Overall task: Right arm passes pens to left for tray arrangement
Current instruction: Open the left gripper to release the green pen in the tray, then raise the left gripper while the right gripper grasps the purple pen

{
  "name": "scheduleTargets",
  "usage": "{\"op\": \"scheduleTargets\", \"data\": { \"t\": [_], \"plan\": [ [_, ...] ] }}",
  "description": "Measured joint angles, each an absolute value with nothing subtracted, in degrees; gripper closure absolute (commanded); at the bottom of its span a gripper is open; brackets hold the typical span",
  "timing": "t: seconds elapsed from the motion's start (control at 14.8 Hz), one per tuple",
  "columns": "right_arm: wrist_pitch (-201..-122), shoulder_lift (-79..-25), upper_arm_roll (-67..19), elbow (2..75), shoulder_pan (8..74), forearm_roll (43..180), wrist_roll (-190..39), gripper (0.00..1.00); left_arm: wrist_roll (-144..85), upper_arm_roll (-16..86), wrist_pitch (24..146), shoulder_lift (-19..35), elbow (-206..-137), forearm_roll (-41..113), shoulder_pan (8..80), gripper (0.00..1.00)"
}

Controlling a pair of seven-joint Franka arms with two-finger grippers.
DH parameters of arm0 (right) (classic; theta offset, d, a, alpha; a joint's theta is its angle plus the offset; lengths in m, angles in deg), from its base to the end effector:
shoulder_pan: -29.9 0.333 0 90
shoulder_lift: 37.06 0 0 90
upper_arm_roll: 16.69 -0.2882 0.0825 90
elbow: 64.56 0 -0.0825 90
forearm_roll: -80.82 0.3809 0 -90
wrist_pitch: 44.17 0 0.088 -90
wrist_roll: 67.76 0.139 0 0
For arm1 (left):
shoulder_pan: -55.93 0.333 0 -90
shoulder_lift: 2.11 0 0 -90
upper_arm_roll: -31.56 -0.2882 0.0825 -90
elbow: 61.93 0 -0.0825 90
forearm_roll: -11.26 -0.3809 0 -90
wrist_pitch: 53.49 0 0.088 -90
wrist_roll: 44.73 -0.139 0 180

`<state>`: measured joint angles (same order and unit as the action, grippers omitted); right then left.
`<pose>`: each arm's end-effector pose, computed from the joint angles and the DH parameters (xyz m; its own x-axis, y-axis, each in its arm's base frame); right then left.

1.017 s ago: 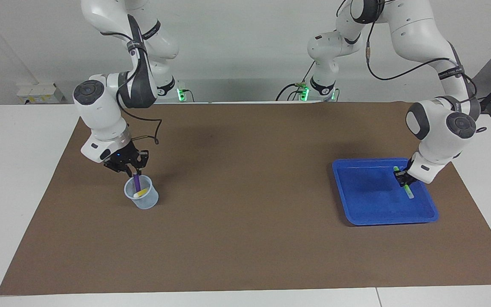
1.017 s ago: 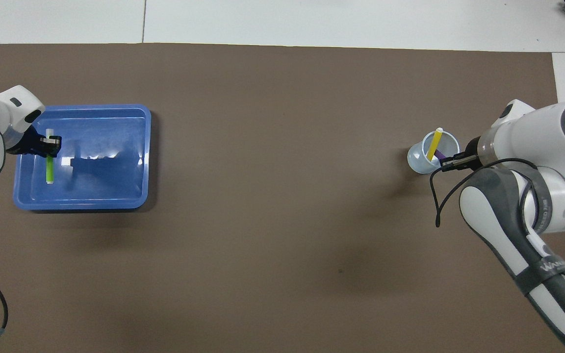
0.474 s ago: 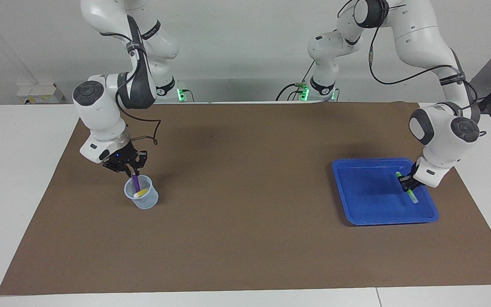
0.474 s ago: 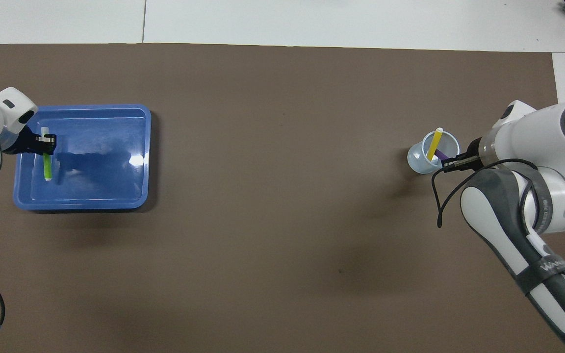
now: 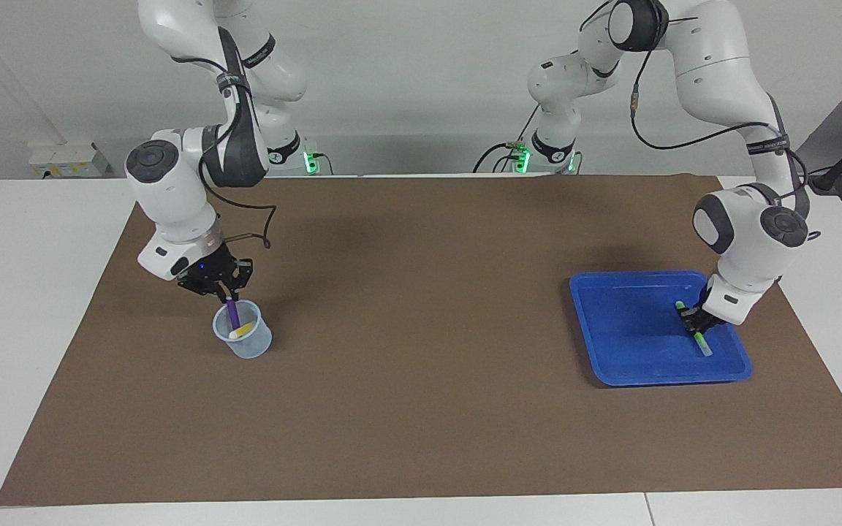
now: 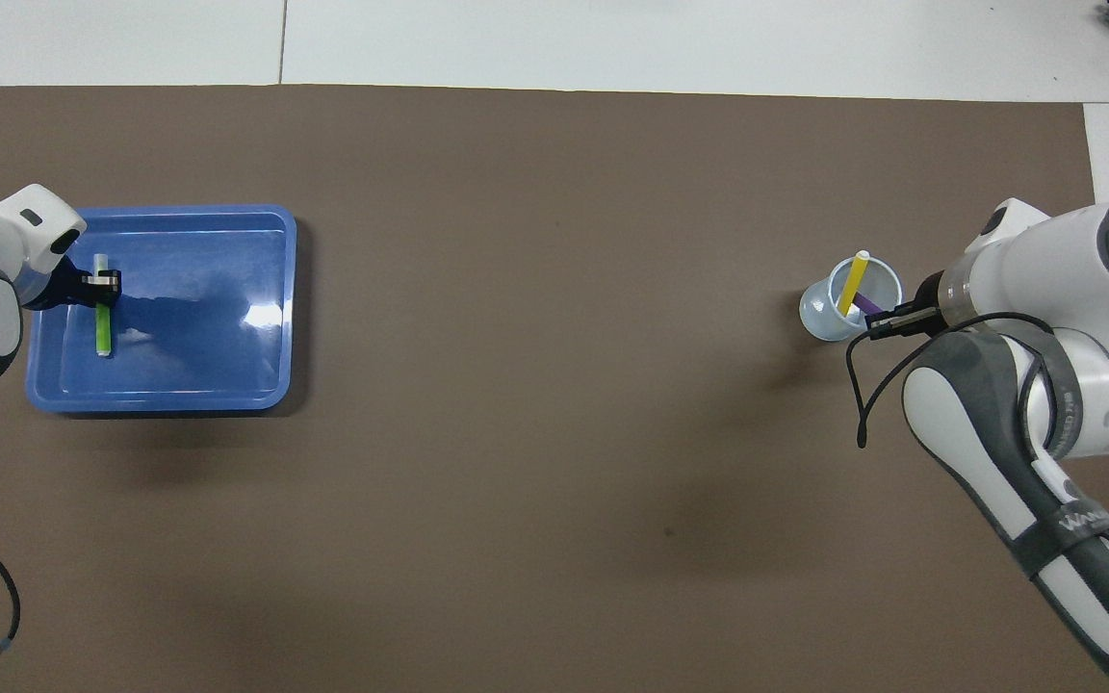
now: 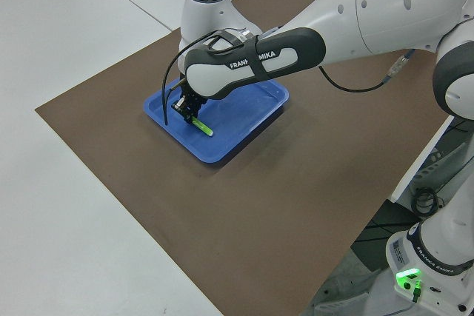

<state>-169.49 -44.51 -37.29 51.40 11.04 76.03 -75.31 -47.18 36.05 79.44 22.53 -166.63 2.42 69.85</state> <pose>0.5752 0.0105 0.3359 0.9782 0.2043 0.0384 0.2032 -0.9787 0.0299 0.6289 0.1129 0.2507 0.9980 0.0259 0.0571 0.0309 -0.9955 -0.0892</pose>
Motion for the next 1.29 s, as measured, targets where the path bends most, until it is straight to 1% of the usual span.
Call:
{"op": "scheduleTargets", "data": {
  "t": [0.07, 0.34, 0.54, 0.68, 0.75, 0.88, 0.95, 1.15, 1.29],
  "plan": [
    [-169.53, -44.51, -37.29, 51.4, 11.03, 76.03, -75.32, 0.78, -47.19, 36.04, 79.44, 22.54, -166.63, 2.42, 69.93, 0.0],
    [-170.43, -44.52, -37.29, 51.4, 11.03, 76.03, -75.32, 0.78, -47.19, 36.22, 78.82, 22.51, -165.98, 2.42, 69.94, 0.0],
    [-171.0, -44.62, -37.28, 51.4, 11.03, 76.03, -75.31, 0.79, -47.19, 36.86, 72.86, 22.0, -162.17, 2.59, 69.84, 0.0],
    [-171.35, -44.69, -37.28, 51.4, 11.03, 76.03, -75.31, 0.83, -47.16, 37.28, 69.39, 20.41, -160.29, 5.08, 69.81, 0.0],
    [-171.43, -44.69, -37.28, 51.4, 11.03, 76.03, -75.31, 0.89, -47.17, 37.36, 67.92, 19.25, -159.97, 6.83, 69.79, 0.0],
    [-171.46, -44.69, -37.28, 51.4, 11.03, 76.03, -75.32, 0.98, -47.16, 37.47, 65.32, 16.93, -159.9, 9.18, 69.78, 0.0],
    [-171.47, -44.69, -37.28, 51.4, 11.03, 76.03, -75.32, 1.0, -46.95, 37.55, 64.11, 15.95, -159.9, 10.35, 69.76, 0.0],
    [-171.47, -44.7, -37.28, 51.4, 11.02, 76.03, -75.31, 1.0, -44.78, 37.93, 61.3, 13.62, -159.87, 15.09, 69.44, 0.0],
    [-171.46, -44.7, -37.28, 51.39, 11.02, 76.03, -75.32, 1.0, -39.85, 38.05, 60.71, 12.56, -159.87, 16.26, 67.93, 0.0]
  ]
}}
